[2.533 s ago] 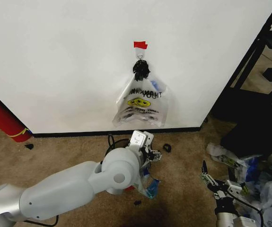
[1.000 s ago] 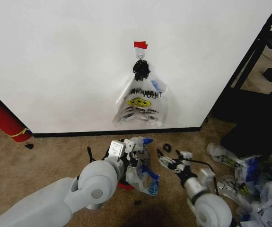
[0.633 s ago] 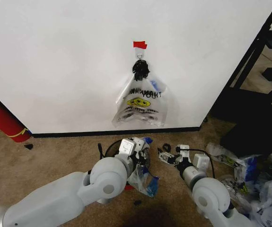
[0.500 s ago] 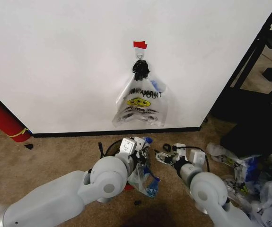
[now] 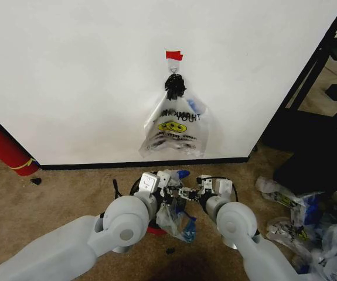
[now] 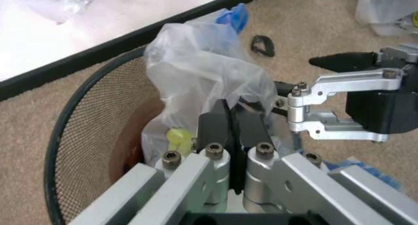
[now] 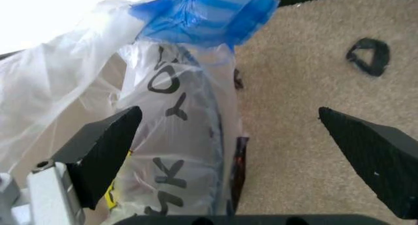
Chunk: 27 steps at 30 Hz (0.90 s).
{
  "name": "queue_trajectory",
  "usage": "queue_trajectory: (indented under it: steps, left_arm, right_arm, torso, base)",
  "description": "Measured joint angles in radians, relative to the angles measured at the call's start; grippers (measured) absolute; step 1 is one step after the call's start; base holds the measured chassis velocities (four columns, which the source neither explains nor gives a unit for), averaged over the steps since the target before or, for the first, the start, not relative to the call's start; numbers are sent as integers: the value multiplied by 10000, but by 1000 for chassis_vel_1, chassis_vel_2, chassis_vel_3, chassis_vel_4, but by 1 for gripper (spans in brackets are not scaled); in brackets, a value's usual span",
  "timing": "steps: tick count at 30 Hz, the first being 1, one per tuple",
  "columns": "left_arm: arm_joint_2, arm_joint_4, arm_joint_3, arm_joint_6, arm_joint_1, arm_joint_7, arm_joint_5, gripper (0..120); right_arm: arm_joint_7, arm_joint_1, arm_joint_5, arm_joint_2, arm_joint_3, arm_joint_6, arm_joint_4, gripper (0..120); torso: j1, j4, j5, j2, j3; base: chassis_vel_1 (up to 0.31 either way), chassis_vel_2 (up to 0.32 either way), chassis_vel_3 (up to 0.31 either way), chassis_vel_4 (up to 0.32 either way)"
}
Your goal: Pick up the garbage bag from the wall and place it over the trash bin.
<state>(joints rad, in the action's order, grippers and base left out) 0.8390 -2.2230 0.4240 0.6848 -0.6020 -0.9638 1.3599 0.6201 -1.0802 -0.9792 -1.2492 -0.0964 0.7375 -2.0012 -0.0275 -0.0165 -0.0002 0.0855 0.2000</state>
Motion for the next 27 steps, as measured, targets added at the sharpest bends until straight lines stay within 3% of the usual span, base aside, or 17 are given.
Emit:
queue_trajectory:
  steps: [5,10,27]
  left_arm:
    - [-64,16,-154,-82,-213,49,-218,0]
    - [-137,-12,-256,-94,-350,96,-276,0]
    - [-285,-202,-622,-104,-654,183,-307,0]
  right_arm:
    - [-19,136,-6,-258,128,-21,432,98]
    - [-25,198,-63,-361,218,-35,614,84]
    - [564,451,-965,-747,308,-56,1114,22]
  torso:
    - [0,0,0,0,0]
    - [0,0,0,0,0]
    - [1,0,1,0,0]
  base:
    - [0,0,0,0]
    - [0,0,0,0]
    - [0,0,0,0]
